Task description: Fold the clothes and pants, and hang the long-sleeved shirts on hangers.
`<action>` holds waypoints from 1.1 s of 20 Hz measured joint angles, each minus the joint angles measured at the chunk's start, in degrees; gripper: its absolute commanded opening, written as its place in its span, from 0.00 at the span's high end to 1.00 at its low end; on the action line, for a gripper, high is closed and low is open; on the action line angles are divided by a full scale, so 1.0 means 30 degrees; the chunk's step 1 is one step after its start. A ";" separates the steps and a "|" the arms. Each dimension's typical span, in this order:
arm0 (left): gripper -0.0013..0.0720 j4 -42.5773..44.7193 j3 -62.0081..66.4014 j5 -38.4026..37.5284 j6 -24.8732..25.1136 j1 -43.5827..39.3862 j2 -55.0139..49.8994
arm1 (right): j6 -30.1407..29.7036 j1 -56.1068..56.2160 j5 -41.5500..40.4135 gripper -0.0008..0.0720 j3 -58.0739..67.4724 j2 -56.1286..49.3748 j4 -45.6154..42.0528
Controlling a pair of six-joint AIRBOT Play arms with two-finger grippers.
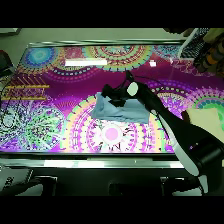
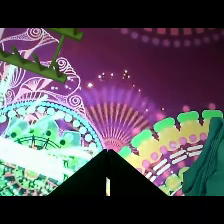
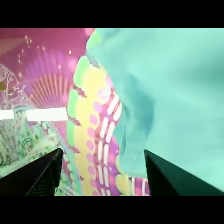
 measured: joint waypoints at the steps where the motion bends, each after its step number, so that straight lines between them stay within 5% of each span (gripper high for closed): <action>1: 0.96 -0.0080 -0.0015 -0.0007 0.0051 0.0000 -0.0007 | -0.0233 -0.0036 0.0080 0.19 0.0000 0.0066 0.0240; 6: 0.96 -0.0823 -0.0044 -0.0204 0.0386 -0.0036 -0.0321 | -0.1676 -0.2127 0.1166 0.19 0.0000 0.1756 0.0911; 14: 0.96 -0.2062 -0.0051 -0.1020 0.1457 -0.0044 -0.1435 | -0.7264 -1.1963 0.8036 0.19 -0.0998 0.3891 0.0962; 22: 0.96 -0.2565 -0.0058 -0.1851 0.3264 -0.0044 -0.2506 | -1.3187 -1.5016 0.8058 0.20 -0.5807 0.1821 0.3228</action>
